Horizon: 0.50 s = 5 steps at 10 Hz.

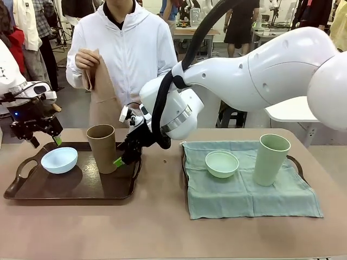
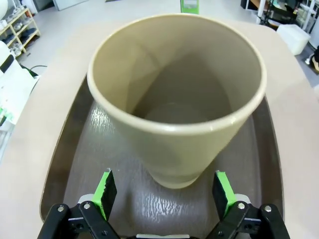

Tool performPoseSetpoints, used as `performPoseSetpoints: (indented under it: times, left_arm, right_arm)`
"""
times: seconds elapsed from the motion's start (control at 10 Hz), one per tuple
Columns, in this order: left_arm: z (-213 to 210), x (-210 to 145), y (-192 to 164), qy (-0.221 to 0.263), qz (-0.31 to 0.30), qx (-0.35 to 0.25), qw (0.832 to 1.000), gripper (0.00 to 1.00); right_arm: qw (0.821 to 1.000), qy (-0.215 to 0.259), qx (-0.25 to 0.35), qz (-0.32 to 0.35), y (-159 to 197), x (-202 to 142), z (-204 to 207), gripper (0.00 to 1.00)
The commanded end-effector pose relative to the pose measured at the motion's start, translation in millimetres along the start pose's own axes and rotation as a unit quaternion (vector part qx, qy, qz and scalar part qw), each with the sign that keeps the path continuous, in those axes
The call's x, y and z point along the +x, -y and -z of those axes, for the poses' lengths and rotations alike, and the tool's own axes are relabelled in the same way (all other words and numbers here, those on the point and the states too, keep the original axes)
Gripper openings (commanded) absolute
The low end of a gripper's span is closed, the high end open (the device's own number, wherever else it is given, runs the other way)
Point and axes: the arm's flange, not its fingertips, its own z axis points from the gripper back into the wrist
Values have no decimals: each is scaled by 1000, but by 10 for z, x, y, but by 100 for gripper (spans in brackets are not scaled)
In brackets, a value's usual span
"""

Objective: Set up a tray with a mat and arrange the tableware.
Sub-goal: Pick up the Picnic Bowl and Reusable plastic cup from the Handle tray in front of the human's position and hold them in the air.

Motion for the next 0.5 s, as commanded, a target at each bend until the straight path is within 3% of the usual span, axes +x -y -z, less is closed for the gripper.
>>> performPoseSetpoints:
  times: [0.0,0.4]
  left_arm:
    - [89,81,-55,-3,6,30,1000,86]
    - [212,44,-151,-20,36,43,998,86]
  right_arm:
    - [1000,3,-4,-10,87,14,50,100]
    - [1000,20,3,-10,151,27,182,100]
